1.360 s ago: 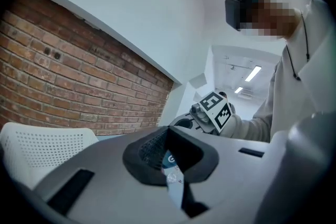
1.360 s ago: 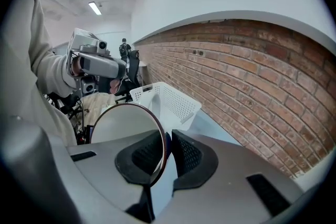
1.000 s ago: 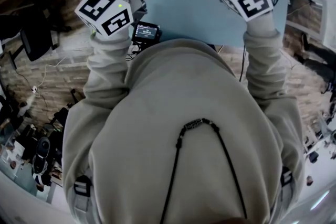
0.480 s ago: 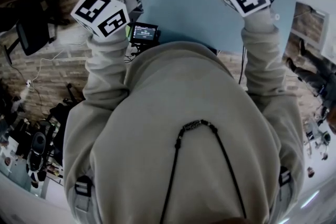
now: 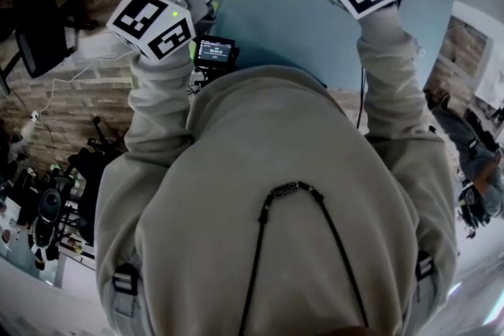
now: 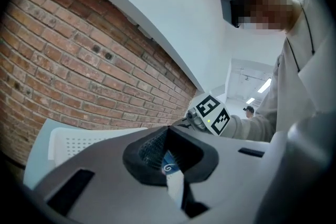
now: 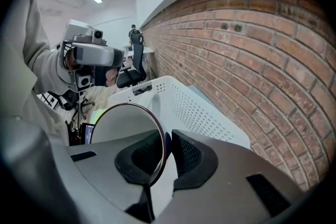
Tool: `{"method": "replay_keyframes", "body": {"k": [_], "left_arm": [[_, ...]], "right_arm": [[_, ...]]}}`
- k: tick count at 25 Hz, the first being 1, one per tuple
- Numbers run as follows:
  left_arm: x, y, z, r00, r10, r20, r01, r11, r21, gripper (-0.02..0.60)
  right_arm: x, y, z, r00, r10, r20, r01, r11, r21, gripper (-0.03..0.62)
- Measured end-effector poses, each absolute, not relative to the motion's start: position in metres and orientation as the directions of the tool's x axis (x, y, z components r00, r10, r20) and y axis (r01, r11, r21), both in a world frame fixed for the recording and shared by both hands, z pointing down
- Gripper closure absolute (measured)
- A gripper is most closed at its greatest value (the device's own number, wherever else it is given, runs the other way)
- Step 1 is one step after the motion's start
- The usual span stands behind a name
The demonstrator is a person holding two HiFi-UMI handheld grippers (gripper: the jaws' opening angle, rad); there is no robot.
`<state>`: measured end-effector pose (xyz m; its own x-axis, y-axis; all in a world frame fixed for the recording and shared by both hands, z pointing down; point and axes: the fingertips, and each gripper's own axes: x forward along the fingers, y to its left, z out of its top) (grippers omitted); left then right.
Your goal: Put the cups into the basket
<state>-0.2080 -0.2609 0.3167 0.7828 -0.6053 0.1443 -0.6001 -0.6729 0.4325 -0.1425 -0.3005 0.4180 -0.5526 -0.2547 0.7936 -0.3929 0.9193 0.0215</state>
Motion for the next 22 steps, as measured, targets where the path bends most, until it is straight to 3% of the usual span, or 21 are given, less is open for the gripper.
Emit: {"method": "replay_keyframes", "body": {"k": [11, 22], "left_arm": [[-0.225, -0.292, 0.372, 0.732, -0.651, 0.200, -0.652, -0.585, 0.482, 0.584], [-0.221, -0.286, 0.381, 0.767, -0.611, 0.196, -0.607, -0.592, 0.530, 0.584]], "right_arm": [[-0.175, -0.328, 0.521, -0.463, -0.137, 0.876, -0.308, 0.951, -0.014, 0.545], [-0.182, -0.301, 0.627, -0.348, 0.018, 0.937, -0.271, 0.955, -0.119, 0.544]]}}
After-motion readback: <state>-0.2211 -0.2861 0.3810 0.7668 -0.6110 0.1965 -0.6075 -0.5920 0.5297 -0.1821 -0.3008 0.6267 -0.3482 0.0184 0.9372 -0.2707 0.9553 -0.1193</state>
